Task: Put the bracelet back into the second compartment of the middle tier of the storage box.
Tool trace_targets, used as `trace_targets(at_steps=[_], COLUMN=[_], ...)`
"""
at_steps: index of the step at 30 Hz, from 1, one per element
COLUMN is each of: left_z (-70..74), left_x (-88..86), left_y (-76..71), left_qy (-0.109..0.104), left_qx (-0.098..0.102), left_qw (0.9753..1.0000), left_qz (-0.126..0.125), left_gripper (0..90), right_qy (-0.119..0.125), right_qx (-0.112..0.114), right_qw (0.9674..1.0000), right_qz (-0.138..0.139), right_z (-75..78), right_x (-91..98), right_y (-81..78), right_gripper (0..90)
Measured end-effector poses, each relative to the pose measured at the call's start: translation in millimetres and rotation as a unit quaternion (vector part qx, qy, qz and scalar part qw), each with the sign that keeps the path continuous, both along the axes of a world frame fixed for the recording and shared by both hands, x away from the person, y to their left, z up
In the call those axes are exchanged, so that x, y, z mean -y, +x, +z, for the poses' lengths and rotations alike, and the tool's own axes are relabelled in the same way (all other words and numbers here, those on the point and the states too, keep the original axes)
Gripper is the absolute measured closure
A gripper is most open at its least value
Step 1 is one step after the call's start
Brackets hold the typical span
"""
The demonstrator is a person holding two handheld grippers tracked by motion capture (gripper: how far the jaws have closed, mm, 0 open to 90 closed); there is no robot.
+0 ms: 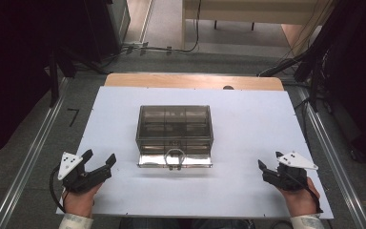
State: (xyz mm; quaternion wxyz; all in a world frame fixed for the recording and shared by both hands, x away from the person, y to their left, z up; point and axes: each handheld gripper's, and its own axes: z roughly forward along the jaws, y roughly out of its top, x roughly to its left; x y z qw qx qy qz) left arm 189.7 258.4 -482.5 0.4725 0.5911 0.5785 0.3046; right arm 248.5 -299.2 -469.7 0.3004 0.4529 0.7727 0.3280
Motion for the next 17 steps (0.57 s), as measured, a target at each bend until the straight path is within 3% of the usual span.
trace_targets(at_steps=[3, 5, 17], left_z=[-0.2, -1.1, -1.0], left_x=[-0.3, -2.3, -3.4], left_y=[-0.3, -0.3, -1.2], left_qy=[0.015, 0.014, 0.015], left_qx=[-0.005, -0.011, -0.008], left_qw=[0.9997, 0.9995, 0.9993], left_qz=[0.017, 0.028, 0.033], left_gripper=[13.6, 13.6, 13.6], right_qy=[0.000, 0.000, 0.000], right_qx=[0.000, 0.000, 0.001], right_qw=[1.0000, 1.0000, 1.0000], right_qz=[0.000, -0.001, -0.001], right_z=[0.0, 0.0, 0.2], right_x=[0.2, 0.3, 0.5], right_y=[0.0, 0.0, 0.5], right_gripper=[29.1, 29.1, 28.8])
